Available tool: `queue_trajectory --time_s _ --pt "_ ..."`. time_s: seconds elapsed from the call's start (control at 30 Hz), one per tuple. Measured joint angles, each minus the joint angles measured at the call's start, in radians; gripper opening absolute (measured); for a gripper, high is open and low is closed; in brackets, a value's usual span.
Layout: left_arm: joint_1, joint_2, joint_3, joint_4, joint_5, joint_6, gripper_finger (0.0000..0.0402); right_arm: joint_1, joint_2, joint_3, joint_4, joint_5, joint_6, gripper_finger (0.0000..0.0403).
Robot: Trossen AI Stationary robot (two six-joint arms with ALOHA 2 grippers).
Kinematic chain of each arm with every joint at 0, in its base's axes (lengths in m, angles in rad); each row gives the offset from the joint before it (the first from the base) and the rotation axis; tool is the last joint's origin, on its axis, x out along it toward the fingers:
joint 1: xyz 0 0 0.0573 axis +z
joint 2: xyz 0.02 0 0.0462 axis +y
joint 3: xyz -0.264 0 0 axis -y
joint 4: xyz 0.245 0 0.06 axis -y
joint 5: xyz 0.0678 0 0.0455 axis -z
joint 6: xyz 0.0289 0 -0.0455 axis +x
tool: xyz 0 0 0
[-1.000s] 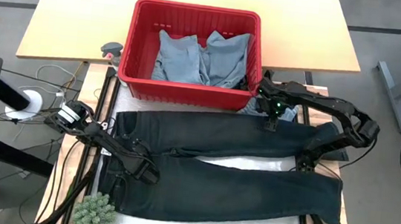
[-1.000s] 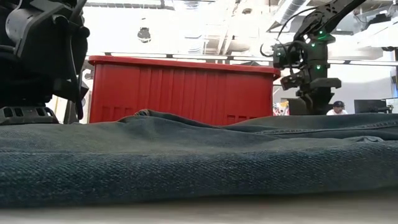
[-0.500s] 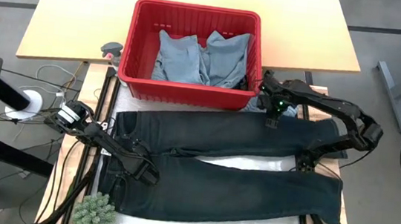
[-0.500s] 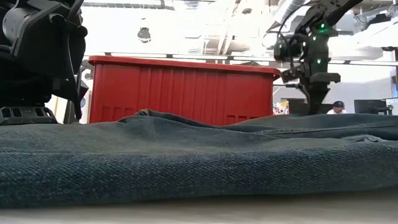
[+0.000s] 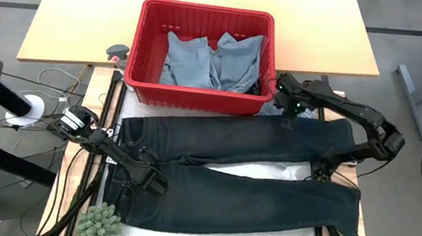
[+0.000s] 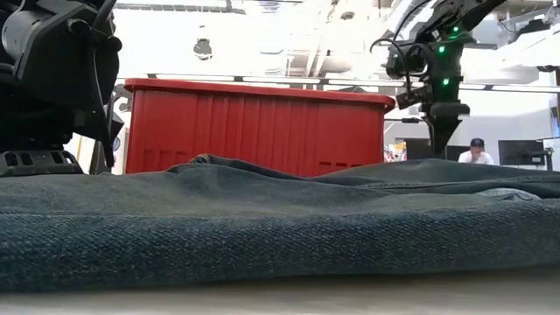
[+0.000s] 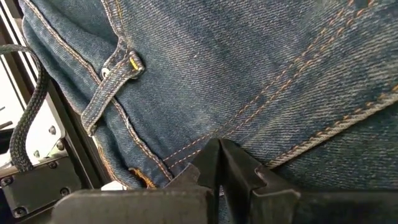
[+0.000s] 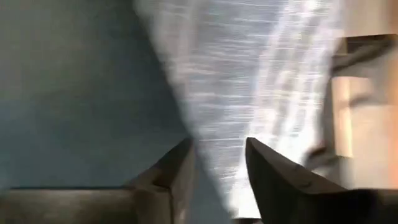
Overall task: Fold Laundry from Bin
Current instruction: Fold the black pants
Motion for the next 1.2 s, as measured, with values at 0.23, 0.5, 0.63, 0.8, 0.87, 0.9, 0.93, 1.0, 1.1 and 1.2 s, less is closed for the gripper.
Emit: queue_trajectory --time_s 0.23,0.5,0.63,0.8,0.87,0.9,0.93,1.0,1.1,1.2 --pt "-0.015 -0.046 0.064 0.004 -0.103 0.078 0.0 0.117 -0.057 0.129 -0.092 -0.332 0.103 0.0196" --pt "-0.014 -0.194 0.103 -0.17 -0.158 0.104 0.0 0.394 -0.085 0.132 -0.007 -0.389 0.251 0.0188" --pt "-0.039 -0.333 0.103 -0.134 -0.214 -0.033 0.0 0.503 -0.079 0.109 0.119 -0.392 0.359 0.0187" --pt "-0.094 -0.526 0.103 0.17 -0.266 0.183 0.0 0.656 -0.077 0.107 0.169 -0.393 0.397 0.0187" --pt "-0.122 -0.592 0.104 0.322 -0.26 0.372 0.0 0.726 -0.076 0.107 0.166 -0.393 0.427 0.0187" --pt "-0.134 -0.617 0.105 0.386 -0.249 0.455 0.0 0.759 -0.076 0.107 0.169 -0.395 0.453 0.0187" --pt "-0.142 -0.636 0.105 0.437 -0.226 0.521 0.0 0.796 -0.076 0.107 0.168 -0.395 0.482 0.0187" --pt "-0.15 -0.654 0.113 0.482 -0.152 0.6 0.0 0.87 -0.077 0.107 0.149 -0.394 0.546 0.0187" --pt "-0.15 -0.653 0.122 0.481 -0.003 0.631 0.0 0.987 -0.077 0.107 0.089 -0.384 0.641 0.0187" --pt "-0.15 -0.652 0.122 0.479 0.075 0.644 0.0 1.089 -0.077 0.107 0.023 -0.258 0.758 0.0187"
